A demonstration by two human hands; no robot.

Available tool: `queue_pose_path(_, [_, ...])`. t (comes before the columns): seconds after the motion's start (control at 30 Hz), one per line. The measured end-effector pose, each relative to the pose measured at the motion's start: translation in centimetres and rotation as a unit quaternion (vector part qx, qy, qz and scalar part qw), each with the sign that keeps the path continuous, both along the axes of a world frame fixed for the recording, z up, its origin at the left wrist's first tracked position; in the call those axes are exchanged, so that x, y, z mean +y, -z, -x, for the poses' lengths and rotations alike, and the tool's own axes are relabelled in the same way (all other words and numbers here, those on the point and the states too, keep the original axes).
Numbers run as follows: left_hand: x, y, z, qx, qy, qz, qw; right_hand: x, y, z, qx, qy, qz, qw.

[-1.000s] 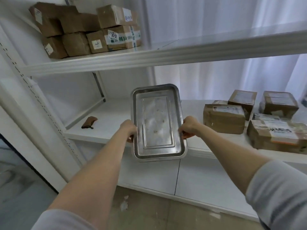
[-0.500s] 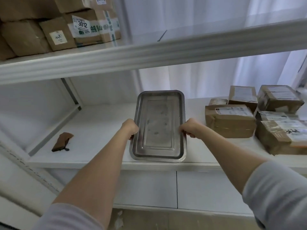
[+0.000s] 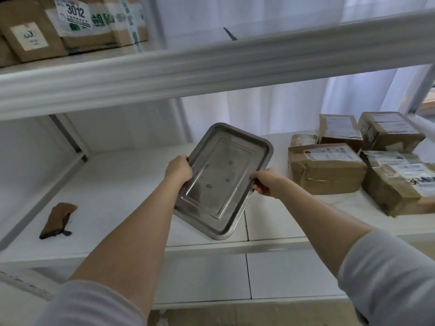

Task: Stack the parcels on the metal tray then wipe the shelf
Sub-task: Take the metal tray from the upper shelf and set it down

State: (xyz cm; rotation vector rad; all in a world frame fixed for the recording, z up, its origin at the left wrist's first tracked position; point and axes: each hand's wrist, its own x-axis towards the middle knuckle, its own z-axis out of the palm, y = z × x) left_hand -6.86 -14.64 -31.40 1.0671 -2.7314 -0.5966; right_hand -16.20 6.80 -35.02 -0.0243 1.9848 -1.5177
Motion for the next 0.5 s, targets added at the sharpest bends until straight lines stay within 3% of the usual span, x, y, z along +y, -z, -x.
queue_pose_path(0.3, [-1.6, 1.7, -0.5, -0.058, -0.076, -0.041, 0.995, -2.7, 1.6, -0.2, -0.111, 0.147, 0.094, 0.978])
queue_pose_path(0.5, [-1.1, 3.2, -1.6, -0.025, -0.077, -0.233, 0.969, -4.2, 2.8, -0.1, -0.146, 0.185, 0.113, 0.965])
